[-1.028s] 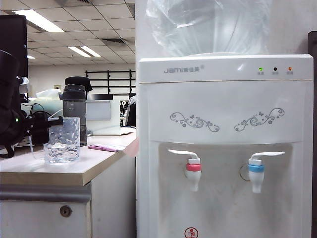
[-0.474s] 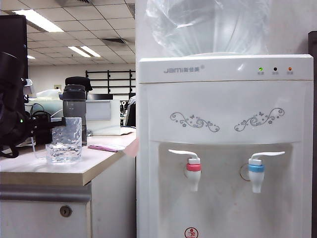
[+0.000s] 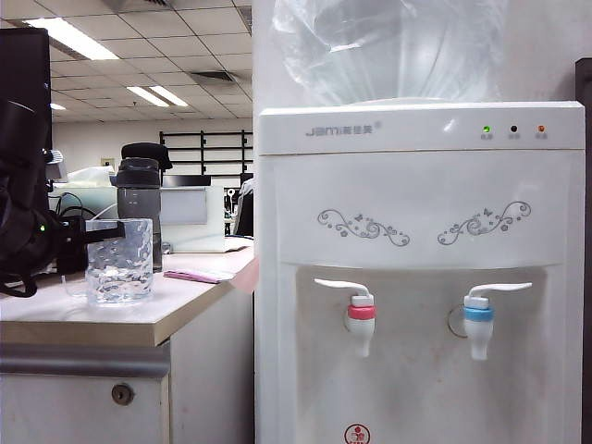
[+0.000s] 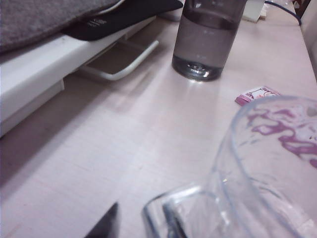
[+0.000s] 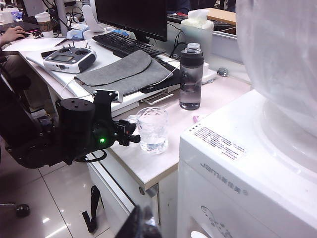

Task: Pick up the plastic mug from the left desk, go to the cold water outlet of the water dispenser, press the vertical switch to get some water, then put the mug back on the desk.

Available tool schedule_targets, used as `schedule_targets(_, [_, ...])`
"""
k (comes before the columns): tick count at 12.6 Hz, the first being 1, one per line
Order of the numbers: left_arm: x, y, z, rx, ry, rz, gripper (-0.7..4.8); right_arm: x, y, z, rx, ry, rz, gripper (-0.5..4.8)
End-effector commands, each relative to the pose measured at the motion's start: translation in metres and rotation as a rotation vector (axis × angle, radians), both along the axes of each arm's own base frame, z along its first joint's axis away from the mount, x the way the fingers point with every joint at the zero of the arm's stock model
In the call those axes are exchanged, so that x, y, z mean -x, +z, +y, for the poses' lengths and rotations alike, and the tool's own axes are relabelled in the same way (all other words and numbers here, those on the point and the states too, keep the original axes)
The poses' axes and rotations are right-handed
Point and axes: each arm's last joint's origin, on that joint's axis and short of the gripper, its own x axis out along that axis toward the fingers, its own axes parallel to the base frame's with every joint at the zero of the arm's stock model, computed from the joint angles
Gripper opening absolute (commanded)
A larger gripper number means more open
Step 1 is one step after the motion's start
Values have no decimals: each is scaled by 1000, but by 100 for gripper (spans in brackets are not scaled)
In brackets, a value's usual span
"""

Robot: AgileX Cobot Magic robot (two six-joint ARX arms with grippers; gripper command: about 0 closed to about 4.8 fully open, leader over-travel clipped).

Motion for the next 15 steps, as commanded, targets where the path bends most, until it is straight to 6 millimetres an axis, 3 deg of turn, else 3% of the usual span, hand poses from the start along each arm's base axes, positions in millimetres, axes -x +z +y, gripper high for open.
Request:
schedule_targets(1, [-1, 1, 0, -3, -1, -10, 76, 1, 1, 0, -6, 0, 0, -1])
schedule_targets(2, [-1, 1, 0, -22, -3, -6, 48, 1, 1, -1, -4, 0, 2, -1])
schedule_targets(8, [-1, 1, -2, -26, -79, 0, 47, 1, 1, -1, -4, 0, 2, -1])
schedule_targets(10, [-1, 1, -3, -23, -103, 0, 11, 1, 1, -1, -4, 0, 2, -1])
schedule_targets(15, [-2, 4, -4, -14, -125, -30, 2, 0, 1, -1, -3, -3, 2, -1])
